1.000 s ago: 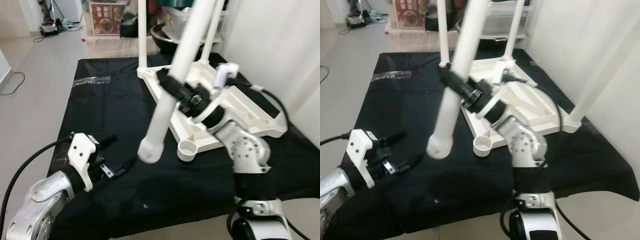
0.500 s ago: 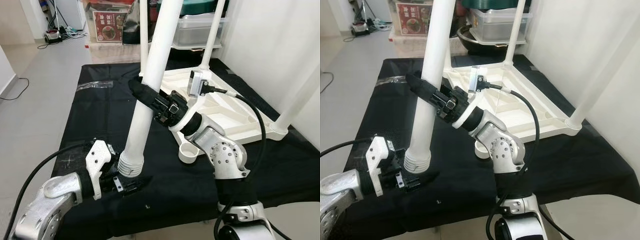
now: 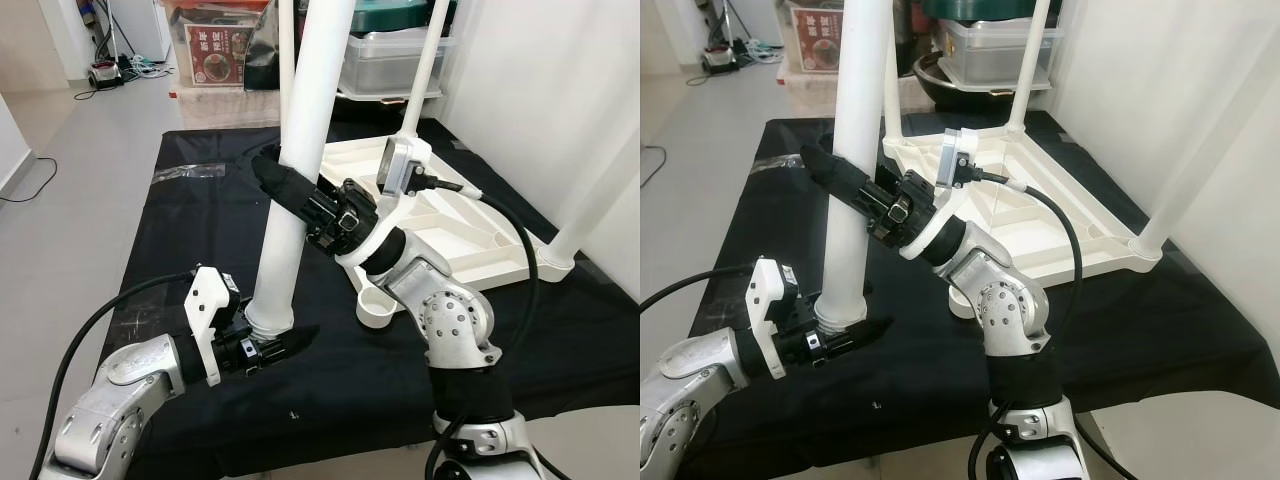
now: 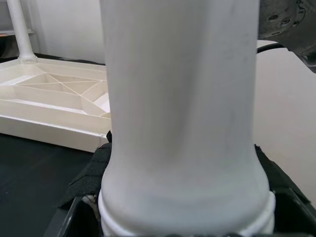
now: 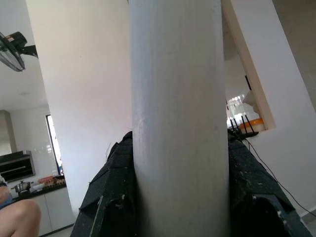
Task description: Building children table
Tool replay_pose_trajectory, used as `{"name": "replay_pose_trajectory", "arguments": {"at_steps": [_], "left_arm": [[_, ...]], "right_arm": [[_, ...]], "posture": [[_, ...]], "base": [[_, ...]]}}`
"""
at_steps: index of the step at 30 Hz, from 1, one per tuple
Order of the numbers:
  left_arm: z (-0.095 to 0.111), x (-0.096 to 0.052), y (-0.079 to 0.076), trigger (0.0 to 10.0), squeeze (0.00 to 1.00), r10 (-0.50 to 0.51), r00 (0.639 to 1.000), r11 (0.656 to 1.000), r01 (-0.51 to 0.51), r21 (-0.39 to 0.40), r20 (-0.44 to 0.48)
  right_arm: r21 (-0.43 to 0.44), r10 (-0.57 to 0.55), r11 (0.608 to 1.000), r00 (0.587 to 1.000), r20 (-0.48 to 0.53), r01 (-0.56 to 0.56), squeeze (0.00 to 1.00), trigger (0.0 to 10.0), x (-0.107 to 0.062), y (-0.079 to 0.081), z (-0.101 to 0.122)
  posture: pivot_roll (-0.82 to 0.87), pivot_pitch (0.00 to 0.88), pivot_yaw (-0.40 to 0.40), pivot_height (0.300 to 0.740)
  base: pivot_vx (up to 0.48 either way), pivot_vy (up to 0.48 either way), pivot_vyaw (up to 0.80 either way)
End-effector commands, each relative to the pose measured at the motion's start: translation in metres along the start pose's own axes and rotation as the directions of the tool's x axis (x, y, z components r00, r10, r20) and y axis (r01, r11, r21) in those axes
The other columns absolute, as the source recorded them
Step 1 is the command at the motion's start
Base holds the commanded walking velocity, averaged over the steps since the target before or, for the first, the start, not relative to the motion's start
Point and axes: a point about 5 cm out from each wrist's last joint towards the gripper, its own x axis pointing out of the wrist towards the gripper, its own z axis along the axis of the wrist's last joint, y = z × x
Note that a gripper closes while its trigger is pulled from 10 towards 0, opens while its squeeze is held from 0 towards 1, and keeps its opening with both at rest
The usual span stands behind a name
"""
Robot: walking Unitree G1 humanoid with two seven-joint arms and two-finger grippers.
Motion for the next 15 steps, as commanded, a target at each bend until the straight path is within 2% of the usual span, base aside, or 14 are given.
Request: {"name": "replay_pose_trajectory", "arguments": {"at_steps": [1, 3, 4, 6, 7, 8, 14, 15], "left_arm": [[0.0, -0.001, 0.004, 0.0, 0.0, 0.04, 0.999, 0.999, -0.04, 0.0, 0.024], [0.001, -0.001, 0.004, 0.0, 0.0, 0.042, 0.999, 0.999, -0.042, 0.0, 0.028], [0.001, -0.001, 0.004, 0.0, 0.0, 0.044, 0.999, 0.999, -0.044, 0.006, 0.027], [0.001, -0.001, 0.004, 0.0, 0.0, 0.044, 0.999, 0.999, -0.044, 0.006, 0.027], [0.001, -0.002, 0.004, 0.0, 0.0, 0.055, 0.998, 0.998, -0.055, 0.021, 0.015], [0.001, -0.002, 0.005, 0.0, 0.0, 0.059, 0.998, 0.998, -0.059, 0.032, 0.005], [0.002, -0.003, 0.006, 0.0, 0.0, 0.073, 0.997, 0.996, -0.073, 0.058, -0.007], [0.002, -0.003, 0.008, 0.0, 0.0, 0.1, 0.995, 0.992, -0.098, 0.085, -0.02]], "right_arm": [[0.043, 0.042, 0.998, 0.999, -0.003, -0.042, 0.0, 0.0, 0.006, 0.007, -0.006], [0.035, 0.023, 0.999, 1.0, -0.006, -0.023, 0.0, 0.0, 0.006, 0.005, -0.006], [0.028, -0.006, 1.0, 1.0, -0.028, 0.007, 0.0, 2.4, 0.006, 0.002, -0.008], [0.028, -0.006, 1.0, 1.0, -0.028, 0.007, 0.0, 2.4, 0.006, 0.002, -0.008], [-0.002, -0.118, 0.993, 0.99, -0.08, 0.118, 0.31, 10.0, 0.002, -0.009, -0.013], [-0.006, -0.162, 0.987, 0.983, -0.091, 0.162, 1.0, 10.0, 0.001, -0.014, -0.015], [-0.039, -0.226, 0.974, 0.965, -0.131, 0.223, 1.0, 10.0, -0.003, -0.019, -0.017], [-0.054, -0.259, 0.966, 0.956, -0.138, 0.254, 0.0, 10.0, -0.005, -0.021, -0.018]], "posture": [[0.09, 0.0, -0.055, 0.74], [0.09, 0.0, -0.056, 0.74], [0.09, 0.0, -0.058, 0.74], [0.09, 0.0, -0.058, 0.74], [0.09, 0.0, -0.061, 0.74], [0.09, 0.0, -0.062, 0.74], [0.08, 0.0, -0.064, 0.74], [0.08, 0.0, -0.067, 0.74]], "base": [[0.0, 0.0, 0.0], [0.0, 0.0, 0.0], [0.0, 0.0, 0.0], [0.0, 0.0, 0.0], [0.0, 0.0, 0.0], [0.0, 0.0, 0.0], [0.0, 0.0, 0.0], [0.0, 0.0, 0.0]]}}
